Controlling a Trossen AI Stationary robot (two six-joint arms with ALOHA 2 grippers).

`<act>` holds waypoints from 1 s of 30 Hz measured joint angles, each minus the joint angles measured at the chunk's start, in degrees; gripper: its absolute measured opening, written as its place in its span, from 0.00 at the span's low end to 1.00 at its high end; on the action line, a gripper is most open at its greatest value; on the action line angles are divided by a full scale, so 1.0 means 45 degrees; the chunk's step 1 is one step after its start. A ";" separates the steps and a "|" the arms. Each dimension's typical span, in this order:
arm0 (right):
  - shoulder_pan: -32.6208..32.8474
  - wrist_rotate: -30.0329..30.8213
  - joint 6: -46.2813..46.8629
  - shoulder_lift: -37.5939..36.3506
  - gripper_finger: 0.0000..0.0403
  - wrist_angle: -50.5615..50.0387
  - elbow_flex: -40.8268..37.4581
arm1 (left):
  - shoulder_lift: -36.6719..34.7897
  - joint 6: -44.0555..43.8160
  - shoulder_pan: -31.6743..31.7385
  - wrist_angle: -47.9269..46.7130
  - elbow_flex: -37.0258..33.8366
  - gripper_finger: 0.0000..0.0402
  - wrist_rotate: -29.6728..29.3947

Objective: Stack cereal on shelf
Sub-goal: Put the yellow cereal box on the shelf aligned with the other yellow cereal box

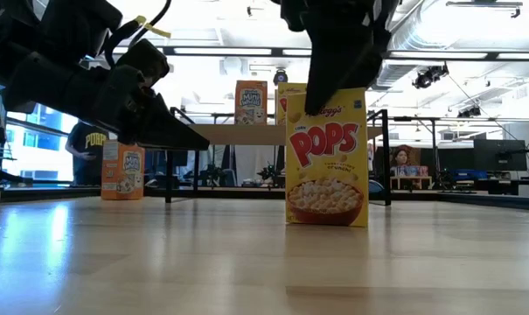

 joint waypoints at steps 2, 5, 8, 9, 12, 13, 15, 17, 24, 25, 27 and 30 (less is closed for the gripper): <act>-0.0076 -0.0138 0.0094 0.0000 0.84 0.0013 0.0021 | 0.0000 0.0005 0.0000 0.0004 0.0000 0.02 0.0199; -0.0190 -0.0457 0.0127 0.0000 0.76 0.0011 0.0021 | 0.0000 0.0010 0.0000 0.0004 0.0000 0.02 0.0248; -0.0252 -0.0706 0.0095 0.0000 0.69 0.0007 0.0021 | 0.0000 0.0010 0.0000 0.0008 0.0000 0.02 0.0249; -0.0278 -0.0795 0.0064 0.0000 0.67 0.0010 0.0021 | 0.0000 0.0012 0.0000 -0.0001 0.0000 0.02 0.0250; -0.0297 -0.1086 -0.0003 0.0000 0.63 0.0009 0.0021 | 0.0000 0.0029 0.0043 -0.0015 0.0000 0.02 0.0591; -0.0298 -0.1089 -0.0026 0.0000 0.62 0.0010 0.0021 | 0.0000 0.0030 0.0091 -0.0015 0.0000 0.02 0.0702; -0.0297 -0.1102 -0.0108 0.0000 0.60 0.0009 0.0021 | 0.0000 0.0095 0.0175 -0.0018 -0.0005 0.02 0.0866; -0.0297 -0.1137 -0.0115 0.0000 0.59 -0.0003 0.0021 | 0.0000 0.0205 0.0255 -0.0020 -0.0005 0.02 0.0890; -0.0292 -0.1442 -0.0489 0.0000 0.56 -0.0003 0.0021 | 0.0000 0.0141 0.0330 -0.0024 -0.0005 0.02 0.0894; -0.0292 -0.1544 -0.0554 0.0000 0.55 -0.0003 0.0021 | 0.0000 0.0119 0.0330 -0.0025 -0.0005 0.02 0.0914; -0.0292 -0.1608 -0.0595 0.0000 0.54 -0.0003 0.0021 | 0.0000 0.0022 0.0330 -0.0025 -0.0005 0.02 0.1278; -0.0301 -0.1613 -0.0767 -0.0005 0.52 -0.0005 0.0019 | 0.0000 0.0015 0.0324 -0.0025 -0.0005 0.02 0.1837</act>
